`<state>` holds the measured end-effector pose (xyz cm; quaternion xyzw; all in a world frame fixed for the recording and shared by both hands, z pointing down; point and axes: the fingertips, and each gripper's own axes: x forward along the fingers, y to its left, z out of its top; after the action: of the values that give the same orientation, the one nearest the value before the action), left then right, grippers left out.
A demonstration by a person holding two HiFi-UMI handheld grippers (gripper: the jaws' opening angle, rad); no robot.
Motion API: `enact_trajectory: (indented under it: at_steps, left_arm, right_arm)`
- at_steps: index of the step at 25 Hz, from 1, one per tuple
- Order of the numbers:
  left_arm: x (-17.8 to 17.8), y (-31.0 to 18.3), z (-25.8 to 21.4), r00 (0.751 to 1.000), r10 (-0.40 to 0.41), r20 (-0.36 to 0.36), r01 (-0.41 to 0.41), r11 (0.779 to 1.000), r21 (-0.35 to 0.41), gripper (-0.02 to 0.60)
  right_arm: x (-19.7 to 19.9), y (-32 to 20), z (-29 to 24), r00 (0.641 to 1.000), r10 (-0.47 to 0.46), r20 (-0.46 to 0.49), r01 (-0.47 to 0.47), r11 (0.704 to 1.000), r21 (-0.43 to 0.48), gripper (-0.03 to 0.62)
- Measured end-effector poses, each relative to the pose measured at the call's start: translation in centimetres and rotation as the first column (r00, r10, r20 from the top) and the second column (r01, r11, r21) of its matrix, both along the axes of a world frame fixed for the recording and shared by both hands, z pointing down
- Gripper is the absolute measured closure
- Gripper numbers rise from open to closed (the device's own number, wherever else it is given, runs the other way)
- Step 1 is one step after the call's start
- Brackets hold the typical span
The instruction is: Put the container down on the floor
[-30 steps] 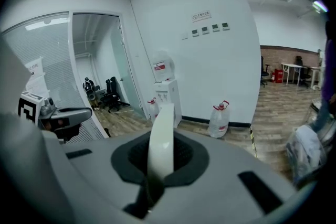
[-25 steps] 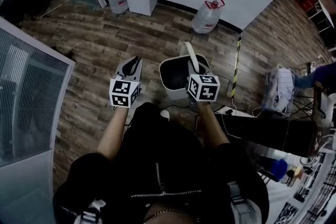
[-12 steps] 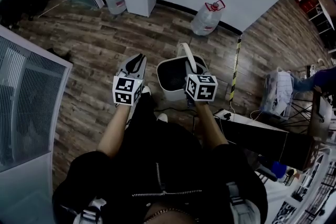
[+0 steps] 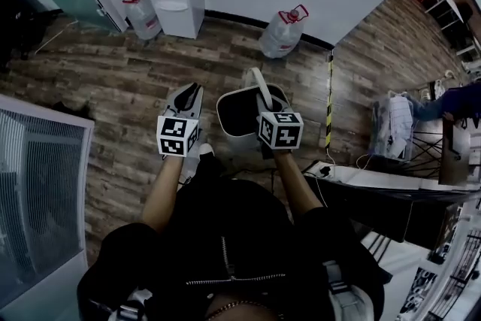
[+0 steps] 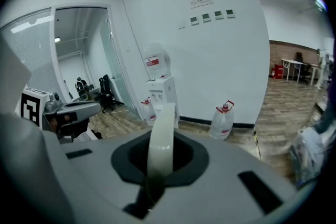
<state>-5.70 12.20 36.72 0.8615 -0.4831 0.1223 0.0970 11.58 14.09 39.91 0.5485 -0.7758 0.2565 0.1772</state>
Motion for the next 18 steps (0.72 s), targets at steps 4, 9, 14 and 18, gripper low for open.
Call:
enact_trajectory:
  at_steps: [4, 9, 14, 18]
  left_arm:
    - [-1.0, -4.0, 0.0, 0.999, 0.042, 0.000, -0.042, 0.999, 0.003, 0.531]
    - [-2.9, -8.6, -0.4, 0.997, 0.079, 0.007, -0.079, 0.997, 0.011, 0.531]
    - [-4.4, -11.9, -0.4, 0.994, 0.105, 0.015, -0.105, 0.994, 0.006, 0.531]
    - [-5.3, -13.2, -0.3, 0.994, 0.111, 0.021, -0.111, 0.994, -0.007, 0.531]
  right_arm:
    - [-0.9, -3.7, -0.4, 0.999, 0.045, -0.004, -0.045, 0.999, 0.007, 0.579]
    - [-2.1, -8.2, -1.1, 0.996, 0.091, 0.012, -0.091, 0.996, 0.015, 0.579]
    - [-2.3, -11.6, -1.5, 0.992, 0.124, 0.019, -0.124, 0.992, 0.010, 0.579]
    - [-3.1, -13.4, -1.4, 0.991, 0.131, 0.018, -0.131, 0.991, 0.006, 0.579]
